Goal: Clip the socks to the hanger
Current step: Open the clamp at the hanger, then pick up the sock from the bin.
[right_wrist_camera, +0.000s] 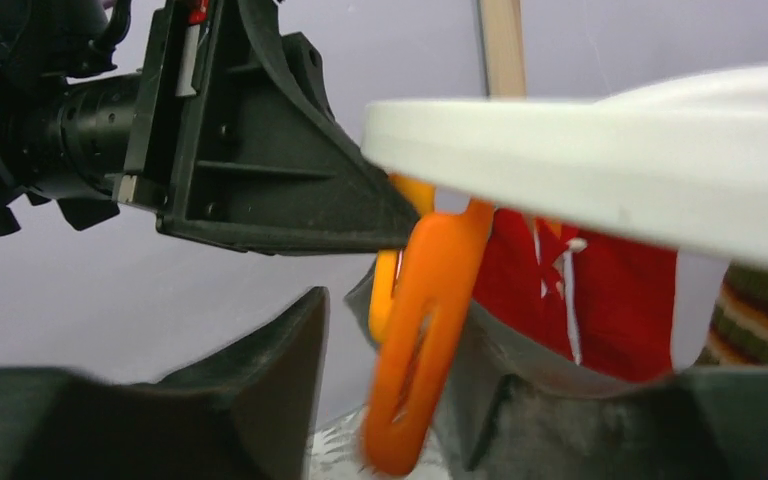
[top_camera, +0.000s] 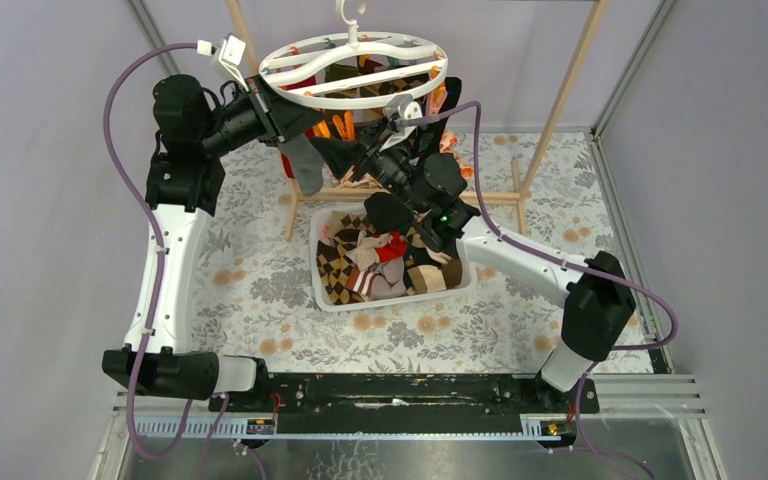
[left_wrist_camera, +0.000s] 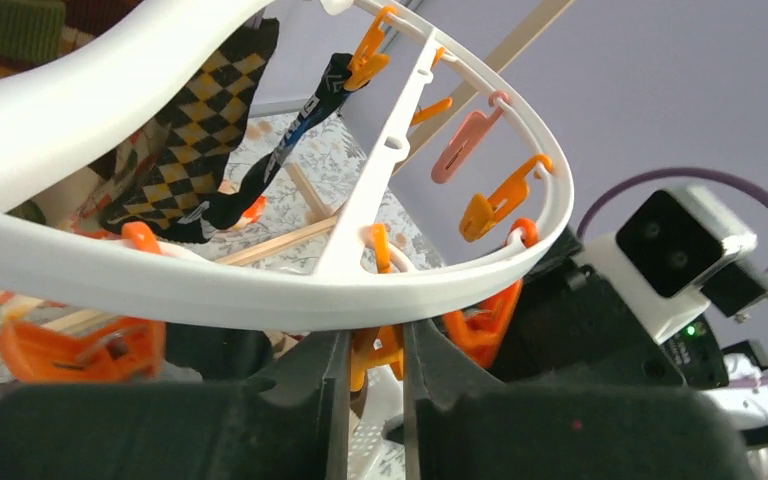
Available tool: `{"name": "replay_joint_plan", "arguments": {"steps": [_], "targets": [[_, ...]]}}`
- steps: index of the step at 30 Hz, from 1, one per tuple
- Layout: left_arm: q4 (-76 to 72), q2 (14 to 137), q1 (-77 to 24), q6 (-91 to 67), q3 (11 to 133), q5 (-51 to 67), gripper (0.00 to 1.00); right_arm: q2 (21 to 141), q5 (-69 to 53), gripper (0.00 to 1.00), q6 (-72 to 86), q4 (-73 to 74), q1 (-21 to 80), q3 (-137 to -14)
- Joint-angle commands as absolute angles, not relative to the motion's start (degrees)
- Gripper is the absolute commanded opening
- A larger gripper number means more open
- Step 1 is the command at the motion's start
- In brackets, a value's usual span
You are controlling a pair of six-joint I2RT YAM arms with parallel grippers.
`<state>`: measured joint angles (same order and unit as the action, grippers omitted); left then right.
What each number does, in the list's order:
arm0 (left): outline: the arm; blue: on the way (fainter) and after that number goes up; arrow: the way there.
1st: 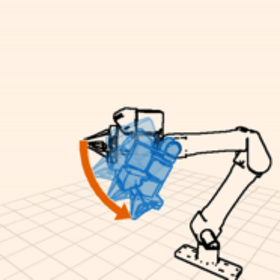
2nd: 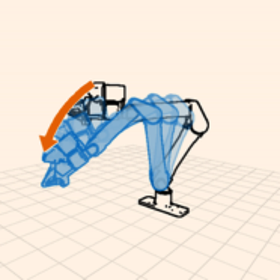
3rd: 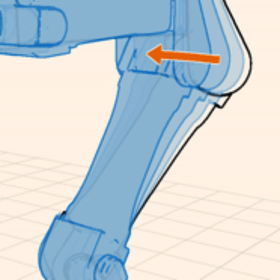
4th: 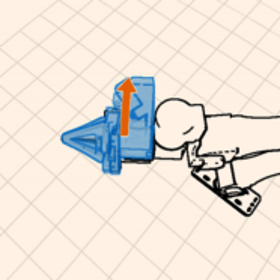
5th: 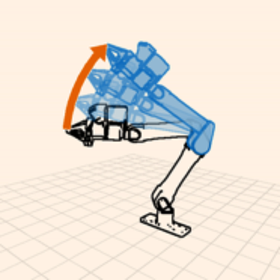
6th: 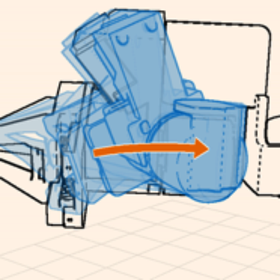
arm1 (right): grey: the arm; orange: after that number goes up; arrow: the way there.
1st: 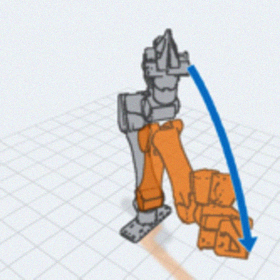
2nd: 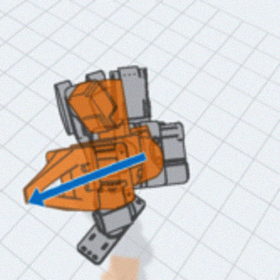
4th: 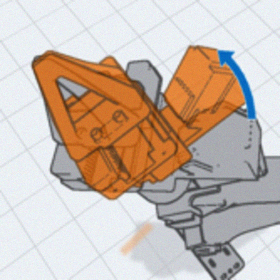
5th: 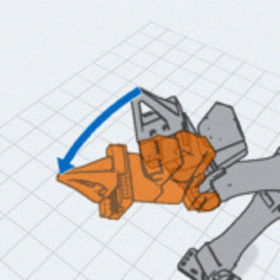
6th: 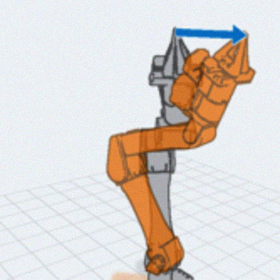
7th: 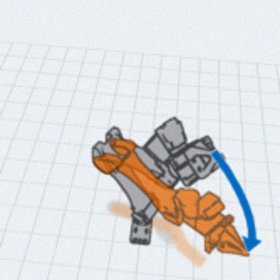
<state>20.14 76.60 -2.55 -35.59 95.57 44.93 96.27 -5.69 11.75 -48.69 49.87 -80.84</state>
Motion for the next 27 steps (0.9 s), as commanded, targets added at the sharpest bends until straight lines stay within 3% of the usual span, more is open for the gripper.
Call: {"name": "replay_joint_plan", "arguments": {"steps": [1,2,4,17,22,27], "targets": [[18.2,76.4,-2.8,-34.8,95.9,41.6,0.13,91.0,-5.9,0.7,10.7,-46.7,50.4,-78.2],[18.6,76.3,-2.8,-34.6,95.9,41.5,0.12,89.9,-5.2,0.93,10.1,-45.2,50.3,-77.1],[18.8,76.1,-2.8,-34.3,95.4,41.6,0.11,87.3,-3.6,1.0,9.3,-41.4,50.3,-74.7],[20.5,76.2,-2.8,-33.0,94.6,43.4,0.1,76.3,-4.9,1.0,7.4,-15.7,50.3,-56.6],[21.5,76.6,-2.8,-32.4,95.2,43.6,0.1,77.9,-3.4,0.88,8.8,-3.7,50.3,-57.3],[21.4,76.6,-2.8,-32.1,95.3,43.9,0.1,75.7,-4.8,0.77,12.1,-2.3,50.3,-53.1]]}}
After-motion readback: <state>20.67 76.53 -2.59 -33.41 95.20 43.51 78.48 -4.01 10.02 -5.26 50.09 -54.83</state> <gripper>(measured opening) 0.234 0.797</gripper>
